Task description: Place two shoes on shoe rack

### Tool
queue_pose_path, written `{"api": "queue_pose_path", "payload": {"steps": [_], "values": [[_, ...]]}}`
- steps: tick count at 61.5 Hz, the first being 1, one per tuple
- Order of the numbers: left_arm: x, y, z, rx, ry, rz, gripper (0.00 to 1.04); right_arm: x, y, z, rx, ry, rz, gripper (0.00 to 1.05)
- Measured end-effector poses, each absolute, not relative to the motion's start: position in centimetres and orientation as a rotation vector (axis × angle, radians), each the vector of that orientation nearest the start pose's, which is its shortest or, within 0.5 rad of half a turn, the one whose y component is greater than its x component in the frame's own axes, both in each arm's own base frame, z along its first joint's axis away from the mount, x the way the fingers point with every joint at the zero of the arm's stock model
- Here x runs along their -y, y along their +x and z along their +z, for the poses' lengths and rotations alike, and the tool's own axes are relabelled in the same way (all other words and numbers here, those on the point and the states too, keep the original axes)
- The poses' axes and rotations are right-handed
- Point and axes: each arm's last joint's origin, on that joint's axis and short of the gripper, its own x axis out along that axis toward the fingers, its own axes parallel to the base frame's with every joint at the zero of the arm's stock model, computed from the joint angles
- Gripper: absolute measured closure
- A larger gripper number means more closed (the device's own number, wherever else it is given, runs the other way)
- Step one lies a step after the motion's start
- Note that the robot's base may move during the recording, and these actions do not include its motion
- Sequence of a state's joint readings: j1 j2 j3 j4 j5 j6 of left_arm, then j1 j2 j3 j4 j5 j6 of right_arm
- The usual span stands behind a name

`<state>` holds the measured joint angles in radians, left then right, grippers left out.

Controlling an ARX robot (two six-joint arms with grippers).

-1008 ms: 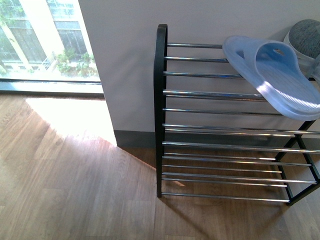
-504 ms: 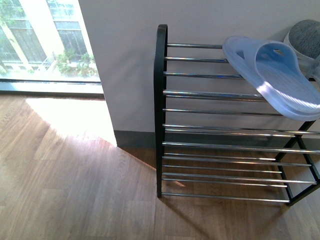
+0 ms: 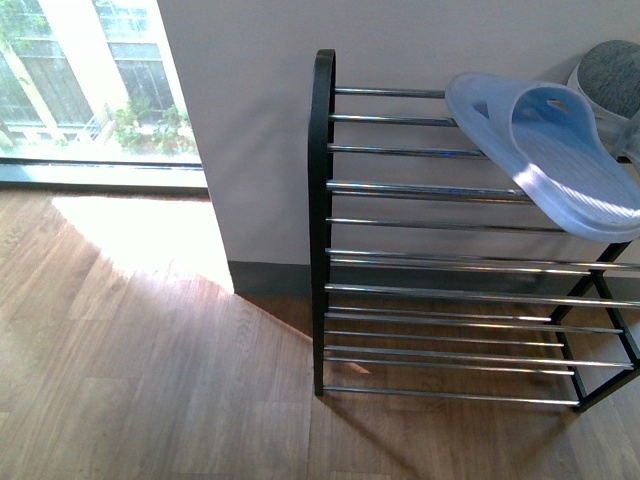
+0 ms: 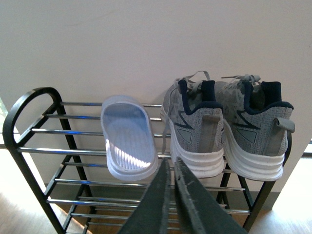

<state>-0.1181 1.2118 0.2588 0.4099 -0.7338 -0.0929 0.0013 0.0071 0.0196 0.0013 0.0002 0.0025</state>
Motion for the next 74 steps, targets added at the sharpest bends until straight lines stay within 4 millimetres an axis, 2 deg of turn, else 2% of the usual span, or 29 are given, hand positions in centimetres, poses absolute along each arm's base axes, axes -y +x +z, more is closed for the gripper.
{"api": "queue_pose_path", "payload": {"steps": [6,16,28,31,37,40,47,48,53,57,64,74], "values": [[0.4,19.5,14.0,-0.473,0.14,0.621,1.03,0.0,9.7,17.0,0.015,0.002,0.001,0.78],[0.3,19.5,14.0,-0.473,0.139,0.626,1.03,0.0,9.7,17.0,0.014,0.002,0.005,0.4],[0.3,19.5,14.0,-0.473,0.139,0.624,1.03,0.0,9.7,17.0,0.014,0.002,0.004,0.09],[0.3,19.5,14.0,-0.473,0.139,0.623,1.03,0.0,9.7,17.0,0.015,0.003,0.002,0.08],[1.7,20.2,14.2,-0.316,-0.012,0.511,1.03,0.0,9.7,17.0,0.014,0.003,-0.006,0.09],[3.4,21.8,15.6,-0.236,-0.087,0.395,1.03,0.0,9.7,17.0,0.015,0.003,-0.004,0.09],[6.2,26.4,18.1,-0.249,-0.122,0.252,1.03,0.0,9.7,17.0,0.015,0.003,-0.002,0.09],[7.0,27.9,18.7,-0.261,-0.124,0.216,1.03,0.0,9.7,17.0,0.015,0.003,-0.002,0.09],[10.0,33.0,20.2,-0.304,-0.11,0.125,1.03,0.0,9.7,17.0,0.015,0.003,-0.002,0.09],[11.9,36.3,20.7,-0.334,-0.082,0.088,1.03,0.0,9.7,17.0,0.015,0.003,-0.001,0.09],[14.6,40.1,21.0,-0.382,-0.044,0.019,1.03,0.0,9.7,17.0,0.015,0.003,-0.001,0.09],[18.1,43.8,20.2,-0.512,0.078,-0.034,1.03,0.0,9.7,17.0,0.015,0.003,-0.001,0.09]]}}
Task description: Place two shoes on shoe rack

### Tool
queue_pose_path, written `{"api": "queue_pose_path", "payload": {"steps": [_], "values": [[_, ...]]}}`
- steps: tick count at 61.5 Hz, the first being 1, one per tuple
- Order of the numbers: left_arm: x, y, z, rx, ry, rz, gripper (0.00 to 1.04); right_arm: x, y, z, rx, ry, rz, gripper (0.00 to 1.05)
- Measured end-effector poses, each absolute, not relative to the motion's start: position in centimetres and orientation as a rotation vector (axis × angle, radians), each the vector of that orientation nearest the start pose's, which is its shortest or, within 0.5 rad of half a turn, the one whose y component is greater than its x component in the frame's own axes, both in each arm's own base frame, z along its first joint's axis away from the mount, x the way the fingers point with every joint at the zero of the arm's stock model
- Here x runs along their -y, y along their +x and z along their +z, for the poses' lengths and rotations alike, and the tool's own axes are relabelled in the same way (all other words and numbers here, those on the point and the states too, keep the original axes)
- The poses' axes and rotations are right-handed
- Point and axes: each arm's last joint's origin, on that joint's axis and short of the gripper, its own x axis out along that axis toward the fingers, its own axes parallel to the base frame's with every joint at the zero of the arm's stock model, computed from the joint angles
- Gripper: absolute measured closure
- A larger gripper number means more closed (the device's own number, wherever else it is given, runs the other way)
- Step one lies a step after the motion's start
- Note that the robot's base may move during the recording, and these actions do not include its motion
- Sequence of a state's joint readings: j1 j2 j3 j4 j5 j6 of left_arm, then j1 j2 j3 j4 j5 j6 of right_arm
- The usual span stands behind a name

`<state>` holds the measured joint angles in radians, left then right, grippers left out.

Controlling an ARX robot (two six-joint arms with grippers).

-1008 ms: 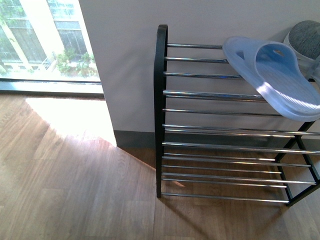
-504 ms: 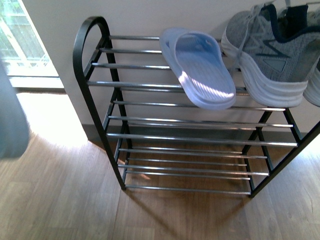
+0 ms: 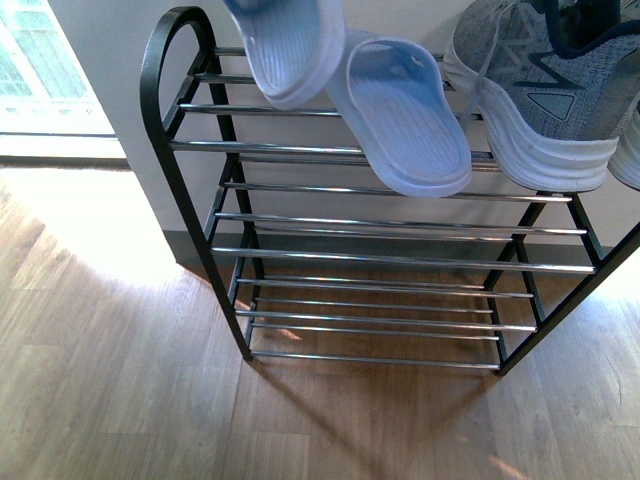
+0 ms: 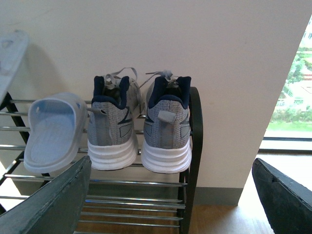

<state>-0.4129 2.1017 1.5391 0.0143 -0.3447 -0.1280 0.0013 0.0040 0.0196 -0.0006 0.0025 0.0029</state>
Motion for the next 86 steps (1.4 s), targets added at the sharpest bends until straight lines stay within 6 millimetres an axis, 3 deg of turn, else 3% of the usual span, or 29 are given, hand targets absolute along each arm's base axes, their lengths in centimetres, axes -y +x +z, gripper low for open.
{"api": "queue_pose_path", "payload": {"steps": [4,14,23,31,37,47,55,58,71,81,86], "values": [[19.0,44.6,19.4,-0.592,0.14,-0.017,1.03,0.0,9.7,17.0,0.015,0.003,-0.001,0.09],[19.0,44.9,18.3,-0.689,0.23,0.002,1.03,0.0,9.7,17.0,0.015,0.003,-0.001,0.09],[18.0,45.3,18.3,-0.719,0.256,0.034,1.03,0.0,9.7,17.0,0.015,0.003,-0.001,0.09],[17.1,45.8,17.0,-0.771,0.304,0.05,1.03,0.0,9.7,17.0,0.015,0.003,-0.001,0.09],[17.1,46.4,16.1,-0.795,0.335,0.036,1.03,0.0,9.7,17.0,0.015,0.003,-0.001,0.09],[17.7,47.3,16.2,-0.766,0.363,-0.013,1.02,0.0,9.7,17.0,0.015,0.003,-0.001,0.09],[17.8,47.5,16.4,-0.755,0.348,-0.06,0.83,0.0,9.7,17.0,0.015,0.003,-0.001,0.09],[17.8,47.4,16.3,-0.763,0.34,-0.087,0.7,0.0,9.7,17.0,0.015,0.003,-0.001,0.09],[17.9,46.5,17.5,-0.759,0.292,-0.132,0.4,0.0,9.7,17.0,0.015,0.003,-0.001,0.09],[17.5,44.9,21.1,-0.698,0.168,-0.19,0.12,0.0,9.7,17.0,0.015,0.003,-0.001,0.09],[17.1,43.8,22.9,-0.641,0.118,-0.187,0.09,0.0,9.7,17.0,0.015,0.003,-0.001,0.09]]}}
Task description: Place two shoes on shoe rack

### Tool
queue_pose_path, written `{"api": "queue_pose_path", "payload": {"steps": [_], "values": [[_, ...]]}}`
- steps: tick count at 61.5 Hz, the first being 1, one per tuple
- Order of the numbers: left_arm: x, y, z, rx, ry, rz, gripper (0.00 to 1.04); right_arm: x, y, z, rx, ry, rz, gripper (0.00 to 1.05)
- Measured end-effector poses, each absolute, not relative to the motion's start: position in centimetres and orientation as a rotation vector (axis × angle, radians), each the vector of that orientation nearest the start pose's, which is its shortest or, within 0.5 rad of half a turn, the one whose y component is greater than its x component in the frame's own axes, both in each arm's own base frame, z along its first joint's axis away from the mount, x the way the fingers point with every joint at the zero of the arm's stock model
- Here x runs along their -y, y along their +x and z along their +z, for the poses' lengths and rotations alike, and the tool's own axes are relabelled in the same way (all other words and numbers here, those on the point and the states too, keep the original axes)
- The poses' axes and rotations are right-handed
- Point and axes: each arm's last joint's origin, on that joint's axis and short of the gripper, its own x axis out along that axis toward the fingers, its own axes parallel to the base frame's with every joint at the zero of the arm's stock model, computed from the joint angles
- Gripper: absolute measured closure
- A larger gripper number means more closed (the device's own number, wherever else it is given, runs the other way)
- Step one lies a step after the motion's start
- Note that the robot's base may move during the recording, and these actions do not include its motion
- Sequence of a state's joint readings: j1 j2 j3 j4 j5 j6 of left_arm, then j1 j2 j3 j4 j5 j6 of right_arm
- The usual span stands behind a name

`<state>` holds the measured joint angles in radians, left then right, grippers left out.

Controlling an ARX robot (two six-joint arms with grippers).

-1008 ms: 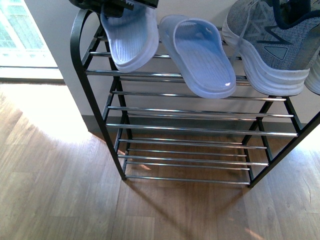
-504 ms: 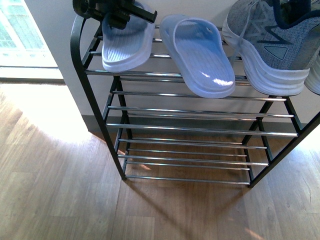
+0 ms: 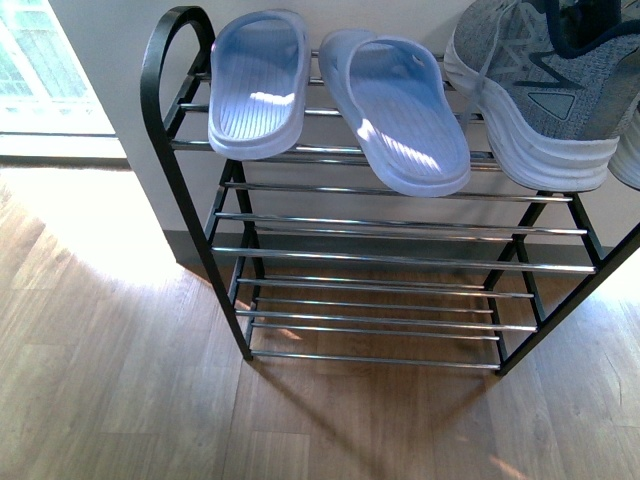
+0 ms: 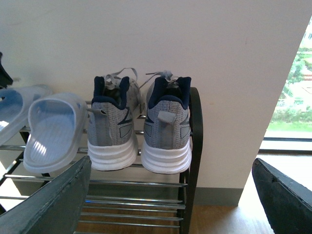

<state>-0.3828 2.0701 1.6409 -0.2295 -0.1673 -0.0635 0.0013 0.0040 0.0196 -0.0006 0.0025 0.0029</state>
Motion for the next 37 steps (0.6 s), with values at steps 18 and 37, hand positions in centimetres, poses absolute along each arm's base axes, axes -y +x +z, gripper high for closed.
{"api": "queue_pose_path", "payload": {"steps": [18,37], "values": [[12.0,37.7,24.1,-0.041,-0.008,-0.02,0.42,0.0,9.7,17.0,0.015,0.003,-0.002,0.09],[5.3,28.0,20.0,-0.003,-0.012,-0.013,1.02,0.0,9.7,17.0,0.015,0.003,-0.001,0.09]]}}
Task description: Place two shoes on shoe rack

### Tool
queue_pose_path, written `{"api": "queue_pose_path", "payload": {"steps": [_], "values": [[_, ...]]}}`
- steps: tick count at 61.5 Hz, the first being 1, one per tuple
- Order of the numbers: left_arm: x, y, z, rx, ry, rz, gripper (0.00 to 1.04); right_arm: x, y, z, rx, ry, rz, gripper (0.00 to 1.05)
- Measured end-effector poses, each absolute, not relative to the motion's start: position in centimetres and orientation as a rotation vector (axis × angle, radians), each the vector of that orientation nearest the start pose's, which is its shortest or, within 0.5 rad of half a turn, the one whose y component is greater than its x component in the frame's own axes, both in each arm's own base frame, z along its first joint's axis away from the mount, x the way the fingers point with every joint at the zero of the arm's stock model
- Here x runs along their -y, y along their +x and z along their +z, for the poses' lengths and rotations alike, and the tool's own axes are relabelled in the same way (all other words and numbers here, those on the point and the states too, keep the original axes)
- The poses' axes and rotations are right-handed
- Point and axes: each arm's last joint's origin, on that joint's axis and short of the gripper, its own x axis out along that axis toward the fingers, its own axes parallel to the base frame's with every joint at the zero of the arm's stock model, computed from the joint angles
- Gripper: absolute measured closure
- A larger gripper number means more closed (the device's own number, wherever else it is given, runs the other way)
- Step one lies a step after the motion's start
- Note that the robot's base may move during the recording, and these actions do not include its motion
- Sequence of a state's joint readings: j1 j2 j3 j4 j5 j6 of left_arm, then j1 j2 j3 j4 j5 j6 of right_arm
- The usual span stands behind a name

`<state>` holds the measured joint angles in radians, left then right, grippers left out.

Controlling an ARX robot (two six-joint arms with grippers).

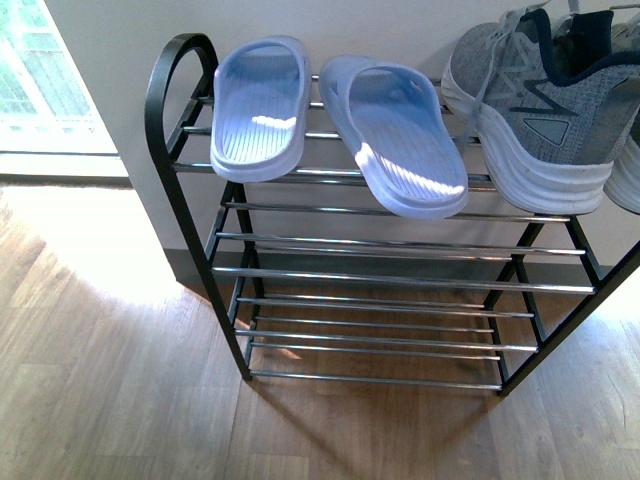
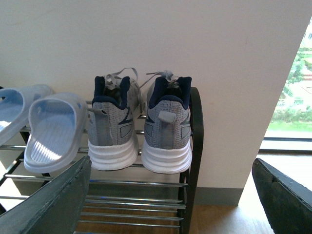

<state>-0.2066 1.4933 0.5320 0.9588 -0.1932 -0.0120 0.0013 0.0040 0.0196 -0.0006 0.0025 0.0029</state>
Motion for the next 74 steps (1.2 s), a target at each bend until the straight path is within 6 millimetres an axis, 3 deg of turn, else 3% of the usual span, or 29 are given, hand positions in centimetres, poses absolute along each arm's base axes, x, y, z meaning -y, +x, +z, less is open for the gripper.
{"api": "queue_pose_path", "payload": {"steps": [16,31,43,74], "values": [[2.5,22.2,18.3,-0.008,-0.008,-0.006,1.03,0.0,9.7,17.0,0.015,0.003,-0.001,0.09],[0.9,18.0,17.4,-0.011,-0.007,-0.022,1.03,0.0,9.7,17.0,0.015,0.003,-0.001,0.09],[0.1,16.2,16.1,-0.02,-0.007,-0.005,1.03,0.0,9.7,17.0,0.015,0.003,0.0,0.09],[0.1,13.1,16.9,0.006,-0.007,-0.005,1.04,0.0,9.7,17.0,0.015,0.003,-0.001,0.09]]}}
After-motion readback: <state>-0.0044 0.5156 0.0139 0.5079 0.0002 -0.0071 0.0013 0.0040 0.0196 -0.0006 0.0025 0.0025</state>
